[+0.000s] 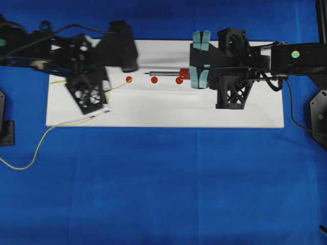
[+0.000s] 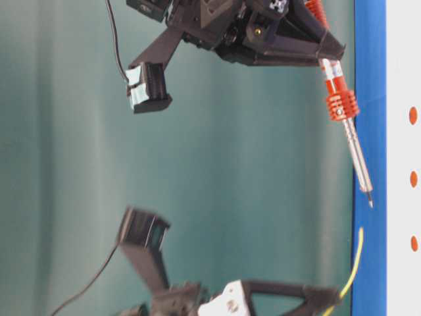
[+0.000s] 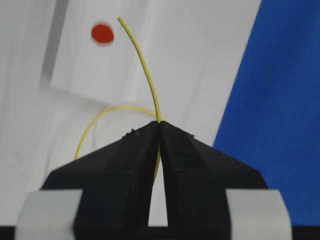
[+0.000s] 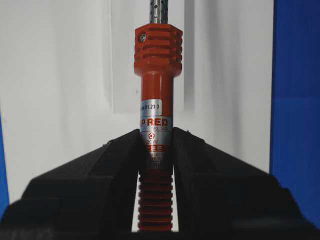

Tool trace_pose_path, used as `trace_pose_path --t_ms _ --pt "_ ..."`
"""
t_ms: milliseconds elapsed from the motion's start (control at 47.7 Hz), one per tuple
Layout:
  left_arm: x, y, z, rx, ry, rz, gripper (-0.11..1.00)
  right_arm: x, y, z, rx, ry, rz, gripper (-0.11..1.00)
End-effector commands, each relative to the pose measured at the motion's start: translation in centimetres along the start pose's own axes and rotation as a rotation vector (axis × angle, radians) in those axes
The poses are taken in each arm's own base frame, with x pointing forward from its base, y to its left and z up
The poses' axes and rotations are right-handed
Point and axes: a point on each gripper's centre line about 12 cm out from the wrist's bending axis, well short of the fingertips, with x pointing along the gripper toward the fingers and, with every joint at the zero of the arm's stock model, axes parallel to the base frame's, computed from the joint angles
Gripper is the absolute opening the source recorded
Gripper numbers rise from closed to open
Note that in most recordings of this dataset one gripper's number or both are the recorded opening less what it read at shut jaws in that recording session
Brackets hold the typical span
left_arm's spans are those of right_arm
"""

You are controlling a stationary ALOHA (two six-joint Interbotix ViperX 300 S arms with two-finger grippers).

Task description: Touch the tip of the soldering iron to the tip of the solder at the mark.

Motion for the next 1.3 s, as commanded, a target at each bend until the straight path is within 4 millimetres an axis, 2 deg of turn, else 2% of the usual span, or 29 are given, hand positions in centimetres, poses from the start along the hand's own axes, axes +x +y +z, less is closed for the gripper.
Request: trace_pose_path --t_ms 0,461,1279 --pt "-0.1 -0.4 1.7 0.008 -0.032 -0.006 0.01 -1.2 -0.4 0.3 0.010 -0.042 -0.003 0.07" --pt "4.7 0.0 3.8 0.007 0.009 0.009 0.01 -1.6 -0.6 -1.0 0.016 -0.039 -0.006 0.07" --pt "5.5 0.1 3.9 0.003 0.039 0.016 0.01 -1.3 -0.6 -1.5 0.012 -0.036 -0.004 0.07"
